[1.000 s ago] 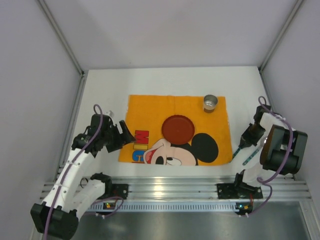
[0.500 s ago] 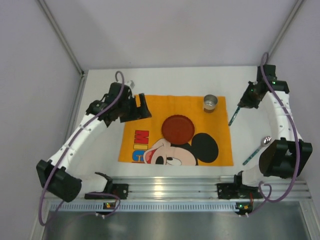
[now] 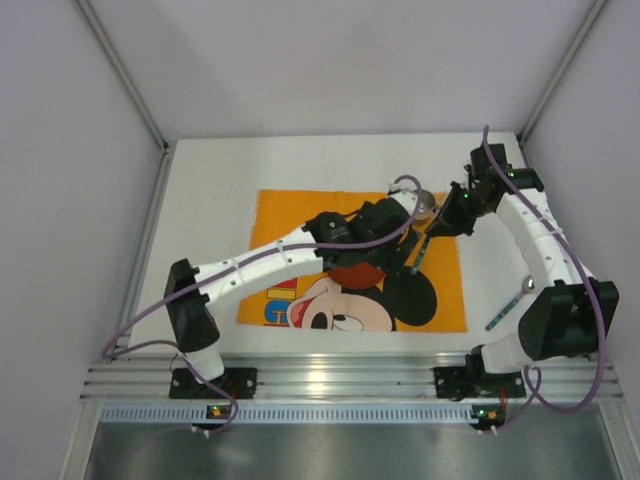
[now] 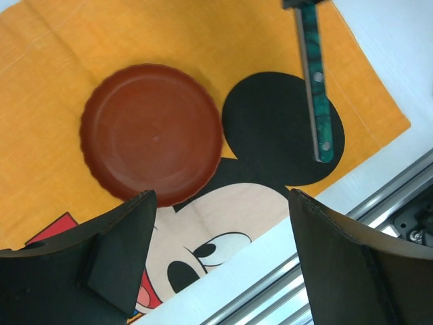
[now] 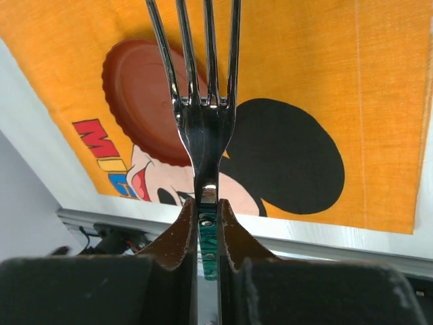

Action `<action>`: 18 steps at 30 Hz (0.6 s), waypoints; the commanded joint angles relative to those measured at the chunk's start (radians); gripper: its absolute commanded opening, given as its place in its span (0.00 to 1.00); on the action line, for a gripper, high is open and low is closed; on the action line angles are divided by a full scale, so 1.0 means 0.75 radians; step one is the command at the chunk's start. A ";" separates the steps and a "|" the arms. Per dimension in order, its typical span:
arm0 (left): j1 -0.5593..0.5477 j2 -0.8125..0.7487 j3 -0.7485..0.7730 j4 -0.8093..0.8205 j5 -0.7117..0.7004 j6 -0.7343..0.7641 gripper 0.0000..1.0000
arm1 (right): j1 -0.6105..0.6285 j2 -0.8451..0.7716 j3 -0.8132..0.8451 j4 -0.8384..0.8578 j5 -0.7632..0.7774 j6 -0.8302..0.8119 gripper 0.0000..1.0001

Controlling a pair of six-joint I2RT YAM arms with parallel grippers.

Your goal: Set the dinner table for one person

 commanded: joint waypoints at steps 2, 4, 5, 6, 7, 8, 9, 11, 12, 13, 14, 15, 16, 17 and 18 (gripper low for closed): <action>-0.094 0.099 0.101 0.002 -0.111 0.073 0.84 | 0.019 -0.072 -0.001 -0.006 -0.113 0.040 0.00; -0.146 0.115 0.117 0.027 -0.111 0.084 0.84 | 0.019 -0.070 -0.017 -0.006 -0.136 0.038 0.00; -0.162 0.121 0.119 0.033 -0.115 0.090 0.84 | 0.019 -0.072 -0.021 -0.006 -0.146 0.040 0.00; -0.174 0.138 0.123 0.037 -0.121 0.094 0.83 | 0.021 -0.070 -0.023 -0.006 -0.152 0.038 0.00; -0.185 0.148 0.133 0.041 -0.123 0.094 0.83 | 0.019 -0.068 -0.023 -0.004 -0.156 0.038 0.00; -0.197 0.156 0.140 0.043 -0.121 0.094 0.83 | 0.019 -0.068 -0.021 -0.008 -0.158 0.036 0.00; -0.199 0.168 0.144 0.047 -0.119 0.094 0.84 | 0.021 -0.066 -0.019 -0.012 -0.160 0.036 0.00; -0.203 0.183 0.160 0.055 -0.119 0.098 0.84 | 0.019 -0.057 -0.009 -0.016 -0.165 0.031 0.00; -0.203 0.185 0.172 0.060 -0.111 0.102 0.83 | 0.019 -0.055 -0.007 -0.022 -0.165 0.029 0.00; -0.203 0.187 0.176 0.062 -0.105 0.106 0.83 | 0.019 -0.049 -0.005 -0.022 -0.167 0.023 0.00; -0.205 0.191 0.181 0.078 -0.098 0.106 0.83 | 0.019 -0.049 -0.003 -0.024 -0.169 0.025 0.00; -0.205 0.193 0.183 0.084 -0.088 0.112 0.83 | 0.019 -0.045 -0.003 -0.026 -0.173 0.027 0.00; -0.209 0.197 0.183 0.094 -0.072 0.114 0.83 | 0.021 -0.041 0.003 -0.026 -0.177 0.027 0.00; -0.209 0.201 0.183 0.098 -0.068 0.116 0.83 | 0.019 -0.039 0.007 -0.028 -0.189 0.021 0.00; -0.211 0.221 0.183 0.099 -0.068 0.120 0.83 | 0.019 -0.035 0.013 -0.036 -0.195 0.023 0.00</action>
